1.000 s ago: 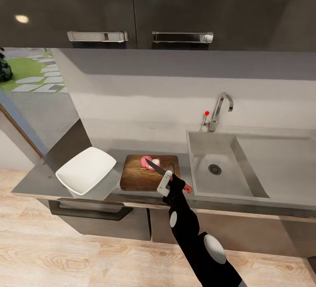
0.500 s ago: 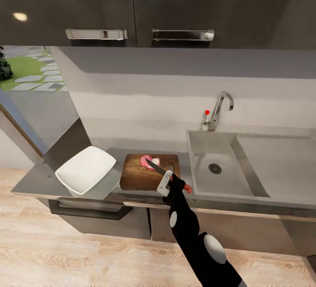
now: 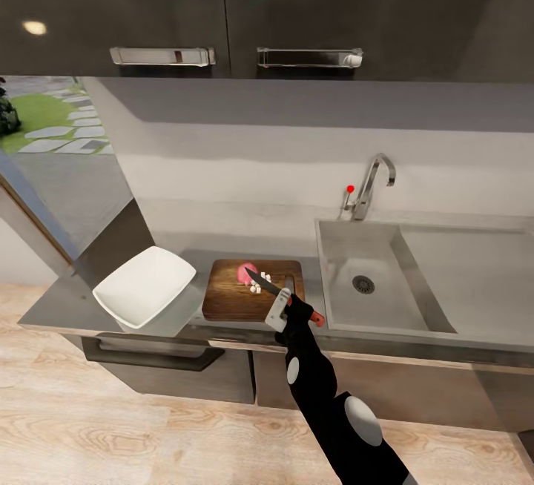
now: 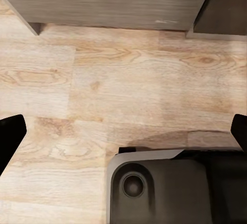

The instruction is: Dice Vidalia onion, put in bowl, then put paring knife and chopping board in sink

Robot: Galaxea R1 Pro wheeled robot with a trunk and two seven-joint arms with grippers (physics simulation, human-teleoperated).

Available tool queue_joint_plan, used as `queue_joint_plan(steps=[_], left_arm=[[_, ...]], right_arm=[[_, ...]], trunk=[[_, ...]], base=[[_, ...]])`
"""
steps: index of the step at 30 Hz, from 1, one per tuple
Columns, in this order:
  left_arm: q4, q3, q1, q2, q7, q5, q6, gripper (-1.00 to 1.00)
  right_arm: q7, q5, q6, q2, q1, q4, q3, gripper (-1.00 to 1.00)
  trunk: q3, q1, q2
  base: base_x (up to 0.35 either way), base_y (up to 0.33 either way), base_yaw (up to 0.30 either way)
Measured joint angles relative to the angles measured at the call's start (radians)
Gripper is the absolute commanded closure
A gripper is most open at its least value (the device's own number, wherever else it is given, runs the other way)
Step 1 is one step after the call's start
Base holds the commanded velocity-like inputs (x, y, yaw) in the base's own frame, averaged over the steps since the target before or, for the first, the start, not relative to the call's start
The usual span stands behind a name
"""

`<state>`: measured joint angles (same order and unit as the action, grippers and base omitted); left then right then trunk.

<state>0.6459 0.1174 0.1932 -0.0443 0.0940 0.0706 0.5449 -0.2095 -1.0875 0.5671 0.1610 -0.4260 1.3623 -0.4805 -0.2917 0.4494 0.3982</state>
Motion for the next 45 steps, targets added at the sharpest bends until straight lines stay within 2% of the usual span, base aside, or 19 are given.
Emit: queue_joint_plan(steps=[12, 27, 29, 31, 32, 33, 34, 36, 38, 39, 41, 43, 45], left_arm=[[0.0, 0.0, 0.0, 0.0, -0.001, 0.0, 0.0, -1.0], [0.0, 0.0, 0.0, 0.0, -0.001, 0.0, 0.001, -1.0], [0.0, 0.0, 0.0, 0.0, -0.001, 0.0, 0.001, -1.0], [0.0, 0.0, 0.0, 0.0, -0.001, 0.0, 0.001, -1.0], [0.0, 0.0, 0.0, 0.0, -0.001, 0.0, 0.001, -1.0], [0.0, 0.0, 0.0, 0.0, -0.001, 0.0, 0.001, -1.0], [0.0, 0.0, 0.0, 0.0, -0.001, 0.0, 0.0, -1.0], [0.0, 0.0, 0.0, 0.0, -0.001, 0.0, 0.0, -1.0], [0.0, 0.0, 0.0, 0.0, -0.001, 0.0, 0.0, -1.0], [0.0, 0.0, 0.0, 0.0, -0.001, 0.0, 0.0, -1.0], [0.0, 0.0, 0.0, 0.0, -0.001, -0.001, 0.0, -1.0], [0.0, 0.0, 0.0, 0.0, -0.001, -0.001, 0.0, -1.0], [0.0, 0.0, 0.0, 0.0, -0.001, -0.001, 0.001, -1.0]], right_arm=[[0.0, 0.0, 0.0, 0.0, 0.0, 0.0, 0.0, 1.0], [0.0, 0.009, 0.0, 0.002, 0.0, 0.015, 0.001, 1.0], [0.0, 0.047, -0.001, 0.004, 0.0, 0.044, 0.006, 1.0], [0.001, 0.117, -0.001, 0.003, -0.001, 0.09, 0.011, 1.0], [0.001, 0.165, 0.0, 0.001, 0.0, 0.118, 0.019, 1.0], [0.001, 0.211, -0.001, -0.001, 0.0, 0.14, 0.056, 1.0], [0.0, 0.257, -0.005, 0.001, 0.0, 0.161, 0.145, 1.0], [-0.007, 0.32, -0.008, 0.002, -0.001, 0.189, 0.259, 1.0], [-0.006, 0.411, -0.009, 0.0, 0.0, 0.2, 0.299, 1.0], [-0.006, 0.441, -0.01, -0.001, -0.001, 0.202, 0.31, 1.0], [-0.005, 0.468, -0.012, -0.003, 0.0, 0.203, 0.35, 1.0], [-0.007, 0.478, -0.014, -0.002, 0.0, 0.204, 0.424, 1.0], [-0.009, 0.504, -0.014, -0.001, -0.001, 0.204, 0.472, 1.0]], trunk=[[0.0, 0.0, 0.0], [-0.013, 0.0, 0.0], [-0.013, 0.0, 0.0], [-0.013, 0.0, 0.0], [-0.013, 0.0, 0.0], [-0.013, 0.0, 0.0], [-0.013, 0.0, 0.0], [-0.013, 0.0, 0.0], [-0.013, 0.0, 0.0], [-0.013, 0.0, 0.0], [-0.013, 0.0, 0.0], [-0.013, 0.0, 0.0], [-0.013, 0.0, 0.0]], base=[[0.047, 0.034, 0.0], [0.0, 0.0, 0.0], [0.0, 0.0, 0.0], [0.0, 0.0, 0.0], [0.0, 0.0, 0.0], [0.0, 0.0, 0.0], [0.0, 0.0, 0.0], [0.0, 0.0, 0.0], [0.0, 0.0, 0.0], [0.0, 0.0, 0.0], [0.0, 0.0, 0.0], [0.0, 0.0, 0.0], [0.0, 0.0, -0.043]])
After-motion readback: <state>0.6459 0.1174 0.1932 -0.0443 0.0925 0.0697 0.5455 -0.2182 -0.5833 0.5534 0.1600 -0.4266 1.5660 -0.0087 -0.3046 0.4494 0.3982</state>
